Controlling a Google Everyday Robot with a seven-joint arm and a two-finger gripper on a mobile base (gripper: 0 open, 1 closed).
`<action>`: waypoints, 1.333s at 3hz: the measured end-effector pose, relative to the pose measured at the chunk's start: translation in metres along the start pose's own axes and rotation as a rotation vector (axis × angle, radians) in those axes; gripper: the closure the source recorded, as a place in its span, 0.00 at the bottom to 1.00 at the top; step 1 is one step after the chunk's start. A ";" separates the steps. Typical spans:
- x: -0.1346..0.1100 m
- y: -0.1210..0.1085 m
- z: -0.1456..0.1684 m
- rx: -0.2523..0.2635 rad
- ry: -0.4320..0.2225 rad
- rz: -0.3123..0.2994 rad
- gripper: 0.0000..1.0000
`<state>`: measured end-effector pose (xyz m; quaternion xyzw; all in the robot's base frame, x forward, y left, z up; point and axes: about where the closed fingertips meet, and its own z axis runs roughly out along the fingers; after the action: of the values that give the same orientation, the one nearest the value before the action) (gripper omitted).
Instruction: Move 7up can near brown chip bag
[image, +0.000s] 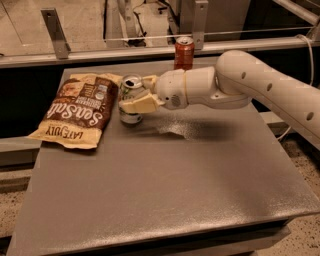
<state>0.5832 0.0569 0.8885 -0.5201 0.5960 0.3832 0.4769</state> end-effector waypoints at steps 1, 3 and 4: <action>0.011 -0.003 0.013 -0.024 0.038 0.020 0.83; 0.010 -0.004 0.018 -0.034 0.045 0.027 0.36; 0.010 -0.004 0.018 -0.034 0.045 0.027 0.13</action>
Offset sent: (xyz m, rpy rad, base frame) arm 0.0122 0.0216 -0.0290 -0.0553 0.0753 0.0393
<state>0.5900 0.0707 0.8740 -0.5286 0.6070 0.3881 0.4490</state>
